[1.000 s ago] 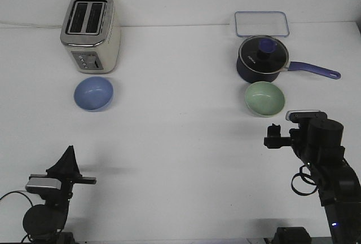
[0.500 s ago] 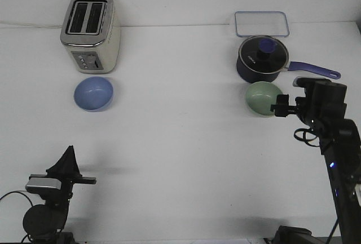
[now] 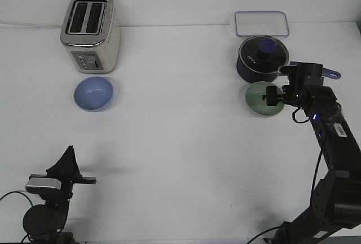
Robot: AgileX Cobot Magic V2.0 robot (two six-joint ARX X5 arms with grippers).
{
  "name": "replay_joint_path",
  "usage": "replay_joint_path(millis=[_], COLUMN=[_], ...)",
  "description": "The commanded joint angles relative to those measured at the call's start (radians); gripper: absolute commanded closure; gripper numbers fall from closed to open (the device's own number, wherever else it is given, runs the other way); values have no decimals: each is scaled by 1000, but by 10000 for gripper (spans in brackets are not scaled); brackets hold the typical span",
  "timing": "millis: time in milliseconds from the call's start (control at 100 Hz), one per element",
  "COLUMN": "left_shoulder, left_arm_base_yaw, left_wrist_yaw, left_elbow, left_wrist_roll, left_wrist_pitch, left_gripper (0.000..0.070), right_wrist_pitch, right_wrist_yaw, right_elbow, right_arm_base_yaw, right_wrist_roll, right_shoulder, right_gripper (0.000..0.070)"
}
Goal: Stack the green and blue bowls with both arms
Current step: 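Close the right gripper on the green bowl's rim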
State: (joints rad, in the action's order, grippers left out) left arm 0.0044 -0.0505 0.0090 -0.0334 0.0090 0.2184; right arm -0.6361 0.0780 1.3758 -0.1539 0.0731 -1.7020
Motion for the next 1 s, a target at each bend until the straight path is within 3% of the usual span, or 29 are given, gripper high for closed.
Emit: replay_joint_path(millis=[0, 550, 610, 670, 730, 810, 990], left_shoulder=[-1, -1, -1, -1, -1, -1, -1], left_arm_base_yaw=[0, 0, 0, 0, 0, 0, 0], left_wrist_yaw=[0, 0, 0, 0, 0, 0, 0], left_elbow=[19, 19, 19, 19, 19, 19, 19], left_wrist_roll=[-1, -1, -1, -1, -1, -1, -1], left_wrist_pitch=[12, 12, 12, 12, 12, 12, 12], left_gripper=[688, 688, 688, 688, 688, 688, 688], right_wrist_pitch=[13, 47, 45, 42, 36, 30, 14], right_wrist_yaw=[0, 13, 15, 30, 31, 29, 29], right_elbow=[23, 23, 23, 23, 23, 23, 28], right_arm_base_yaw=[-5, -16, -16, -16, -16, -16, -17], right_wrist_roll=[16, 34, 32, 33, 32, 32, 32], right_shoulder=[-34, -149, -150, -150, -150, -150, -140], right_gripper=[218, 228, 331, 532, 650, 694, 694])
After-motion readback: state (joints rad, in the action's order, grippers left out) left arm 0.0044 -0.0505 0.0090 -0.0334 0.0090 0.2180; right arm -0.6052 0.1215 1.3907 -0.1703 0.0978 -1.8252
